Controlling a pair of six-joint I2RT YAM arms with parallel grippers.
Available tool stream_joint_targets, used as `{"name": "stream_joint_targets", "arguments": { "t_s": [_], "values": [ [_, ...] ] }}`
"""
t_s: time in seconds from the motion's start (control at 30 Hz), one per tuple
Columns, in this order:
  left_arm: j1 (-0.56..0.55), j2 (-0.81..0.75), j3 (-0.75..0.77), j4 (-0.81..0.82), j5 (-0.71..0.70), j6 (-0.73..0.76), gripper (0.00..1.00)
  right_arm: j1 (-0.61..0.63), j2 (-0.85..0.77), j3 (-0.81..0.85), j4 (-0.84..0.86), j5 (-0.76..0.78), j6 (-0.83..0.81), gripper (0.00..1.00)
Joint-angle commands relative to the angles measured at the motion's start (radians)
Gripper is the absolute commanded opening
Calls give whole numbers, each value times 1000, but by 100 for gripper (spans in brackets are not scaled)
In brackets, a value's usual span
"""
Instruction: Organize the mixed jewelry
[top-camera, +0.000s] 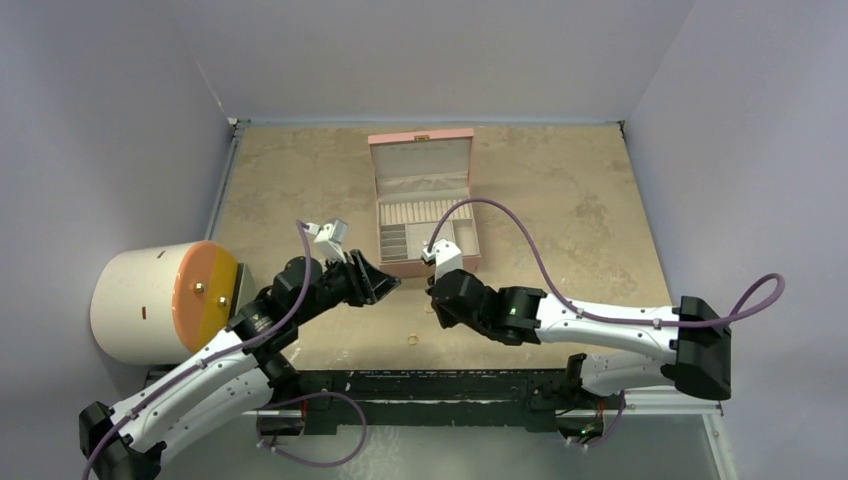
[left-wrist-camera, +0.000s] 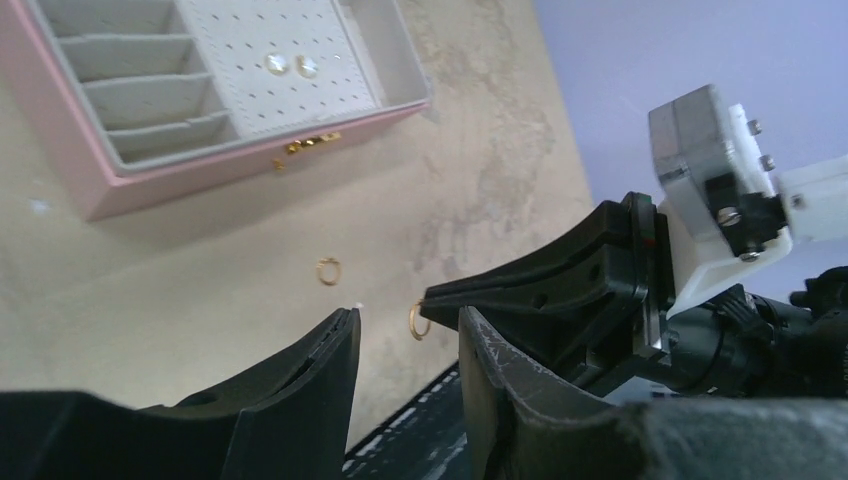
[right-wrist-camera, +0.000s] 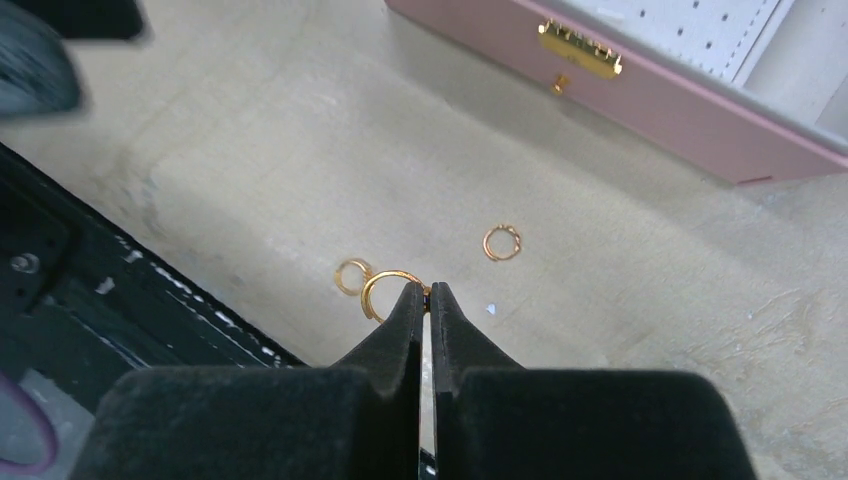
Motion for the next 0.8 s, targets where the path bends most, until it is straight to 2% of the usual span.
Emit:
{"name": "stream_joint_targets", "arguments": {
  "t_s": [0.0, 0.3, 0.77],
  "values": [
    [2, -21, -81, 322, 137, -195, 41, 5, -44, 79, 7, 49, 27, 0],
    [0, 30, -183, 569, 216, -331, 40, 5, -55, 173, 30, 57, -12, 0],
    [0, 63, -178, 574, 207, -328, 37, 5, -128, 162, 51, 57, -21, 0]
  ]
}}
